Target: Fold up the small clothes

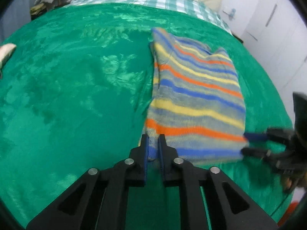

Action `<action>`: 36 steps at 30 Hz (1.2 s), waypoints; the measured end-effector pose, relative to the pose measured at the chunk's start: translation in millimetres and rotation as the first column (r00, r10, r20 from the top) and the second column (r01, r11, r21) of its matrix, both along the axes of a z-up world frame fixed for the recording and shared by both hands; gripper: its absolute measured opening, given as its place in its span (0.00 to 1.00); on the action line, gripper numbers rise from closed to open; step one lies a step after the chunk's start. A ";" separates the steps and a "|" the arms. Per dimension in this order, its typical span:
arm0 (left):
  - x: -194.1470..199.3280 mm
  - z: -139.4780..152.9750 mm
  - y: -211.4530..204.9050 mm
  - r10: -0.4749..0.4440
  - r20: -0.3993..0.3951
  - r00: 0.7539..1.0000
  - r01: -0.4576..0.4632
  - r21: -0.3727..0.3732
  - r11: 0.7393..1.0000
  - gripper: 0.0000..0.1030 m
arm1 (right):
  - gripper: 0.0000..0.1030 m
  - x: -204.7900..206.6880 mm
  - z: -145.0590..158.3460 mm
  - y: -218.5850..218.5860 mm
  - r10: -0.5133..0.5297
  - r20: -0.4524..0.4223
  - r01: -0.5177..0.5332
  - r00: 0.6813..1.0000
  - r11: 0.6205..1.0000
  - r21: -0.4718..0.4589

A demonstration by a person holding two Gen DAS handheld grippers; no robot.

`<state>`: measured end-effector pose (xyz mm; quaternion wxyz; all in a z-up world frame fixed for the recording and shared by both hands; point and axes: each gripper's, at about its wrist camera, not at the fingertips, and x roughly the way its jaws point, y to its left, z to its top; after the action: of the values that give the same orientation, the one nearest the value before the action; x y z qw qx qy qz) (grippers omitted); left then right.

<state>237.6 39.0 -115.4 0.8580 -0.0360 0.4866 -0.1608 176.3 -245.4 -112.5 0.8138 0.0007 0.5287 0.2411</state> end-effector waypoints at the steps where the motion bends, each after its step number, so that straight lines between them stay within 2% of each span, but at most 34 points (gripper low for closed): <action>1: -1.9 6.8 4.2 0.000 0.015 1.000 0.000 -0.002 1.000 0.21 | 0.43 2.0 4.5 -4.5 -0.014 -0.007 0.014 1.000 1.000 0.005; 2: 1.7 19.8 8.6 0.004 0.054 0.999 -0.004 -0.013 1.000 0.34 | 0.43 5.9 12.9 -11.6 -0.043 0.013 0.042 0.999 0.999 0.015; 3: 4.8 25.5 7.7 0.002 0.076 0.997 0.000 -0.031 1.000 0.41 | 0.43 13.3 25.5 -19.6 -0.074 0.066 0.073 0.995 0.997 0.016; 4: 12.1 34.8 6.8 -0.003 0.109 0.994 0.009 -0.059 0.998 0.52 | 0.43 19.2 32.8 -23.6 -0.090 0.102 0.089 0.991 0.996 0.012; 5: 27.5 44.0 -1.6 -0.017 0.145 0.989 0.029 -0.081 0.996 0.55 | 0.43 29.7 41.0 -27.6 -0.107 0.138 0.108 0.985 0.994 0.004; 7: 57.6 47.4 -22.1 -0.062 0.160 0.985 0.079 -0.097 0.992 0.55 | 0.43 64.6 52.9 -33.1 -0.139 0.182 0.137 0.973 0.990 0.021; 9: 95.6 35.5 -46.6 -0.097 0.130 0.987 0.108 -0.080 0.991 0.51 | 0.43 88.5 56.6 -31.6 -0.151 0.192 0.144 0.970 0.988 0.046; 10: 104.5 26.9 -55.0 -0.101 0.113 0.988 0.109 -0.061 0.992 0.43 | 0.43 102.9 53.9 -28.4 -0.152 0.194 0.144 0.969 0.988 0.053; 11: 120.5 12.3 -63.3 -0.092 0.078 0.993 0.094 -0.017 0.995 0.30 | 0.43 115.6 47.0 -26.2 -0.149 0.187 0.142 0.971 0.989 0.049; 12: 134.8 -6.2 -66.0 -0.053 0.032 0.998 0.052 0.046 0.998 0.21 | 0.43 125.1 39.5 -23.0 -0.147 0.171 0.144 0.974 0.989 0.030; 13: 141.7 -17.9 -61.6 -0.018 0.008 1.000 0.018 0.043 0.999 0.16 | 0.42 140.1 19.6 -20.7 -0.159 0.132 0.164 0.979 0.986 -0.026; 14: 143.7 -20.8 -54.8 0.006 0.009 1.000 -0.006 0.004 1.000 0.17 | 0.38 144.9 2.7 -21.2 -0.178 0.096 0.185 0.979 0.980 -0.071; 15: 143.5 -20.3 -48.7 0.032 0.007 0.999 -0.032 -0.016 0.999 0.20 | 0.38 146.0 -8.4 -20.4 -0.194 0.074 0.199 0.978 0.977 -0.075; 16: 142.3 -17.6 -42.1 0.056 -0.008 0.998 -0.057 -0.032 0.998 0.29 | 0.38 145.3 -10.0 -23.3 -0.214 0.091 0.218 0.973 0.975 -0.044; 18: 126.5 -3.8 -19.4 0.074 -0.017 0.997 -0.075 -0.123 0.990 0.31 | 0.38 138.7 -0.3 -25.8 -0.243 0.102 0.248 0.965 0.968 -0.036; 19: 115.6 2.8 -10.8 0.066 -0.001 0.998 -0.066 -0.146 0.987 0.32 | 0.38 129.7 10.1 -27.6 -0.263 0.123 0.267 0.957 0.964 -0.018; 21: 91.2 9.6 0.6 0.032 0.023 0.999 -0.028 -0.153 0.988 0.36 | 0.39 107.5 29.4 -26.0 -0.237 0.158 0.237 0.959 0.971 0.022; 22: 78.8 8.4 3.5 0.012 0.016 1.000 -0.010 -0.146 0.989 0.37 | 0.39 92.6 37.0 -21.2 -0.205 0.172 0.203 0.964 0.979 0.028; 24: 57.9 -5.1 5.1 -0.034 -0.050 0.998 0.028 -0.117 0.993 0.37 | 0.39 63.6 43.1 -8.4 -0.124 0.165 0.119 0.978 0.992 0.039; 26: 38.4 -16.7 2.6 -0.077 -0.105 0.991 0.072 -0.051 0.996 0.28 | 0.39 35.8 27.3 4.8 -0.051 0.097 0.046 0.994 0.998 0.052; 27: 28.1 -15.3 5.5 -0.092 -0.101 0.991 0.089 -0.033 0.995 0.27 | 0.39 21.9 8.6 8.9 -0.031 0.027 0.031 0.999 0.999 0.009; 28: 16.6 -11.2 7.9 -0.120 -0.104 0.987 0.120 -0.010 0.993 0.27 | 0.39 10.9 -2.3 7.8 -0.028 -0.007 0.028 1.000 0.999 -0.022; 30: 6.7 1.7 14.2 -0.133 -0.088 0.987 0.133 0.000 0.991 0.27 | 0.39 -8.8 4.4 -2.8 -0.040 0.024 0.040 0.999 0.999 0.002; 31: 5.4 13.0 21.4 -0.125 -0.052 0.991 0.124 -0.032 0.992 0.38 | 0.41 -10.2 11.6 -11.2 -0.060 0.012 0.059 0.998 0.997 0.052; 32: 6.8 19.6 26.7 -0.113 -0.027 0.993 0.111 -0.066 0.992 0.64 | 0.50 -8.5 17.0 -21.2 -0.088 0.014 0.086 0.996 0.991 0.103; 33: 9.8 25.7 31.8 -0.084 0.006 0.996 0.085 -0.109 0.990 0.78 | 0.58 -2.5 25.7 -37.2 -0.152 0.033 0.143 0.988 0.973 0.180; 34: 12.9 26.1 32.4 -0.069 0.017 0.997 0.071 -0.129 0.989 0.92 | 0.72 4.0 29.9 -49.4 -0.207 0.047 0.192 0.977 0.955 0.225; 36: 32.3 13.5 26.7 -0.067 -0.013 0.998 0.064 -0.175 0.983 0.90 | 0.74 33.8 27.7 -80.2 -0.328 0.017 0.306 0.945 0.897 0.319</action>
<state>269.9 65.6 -102.0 0.8411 -0.0964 0.4798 -0.2305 210.0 -325.6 -84.8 0.8497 0.2068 0.4480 0.1856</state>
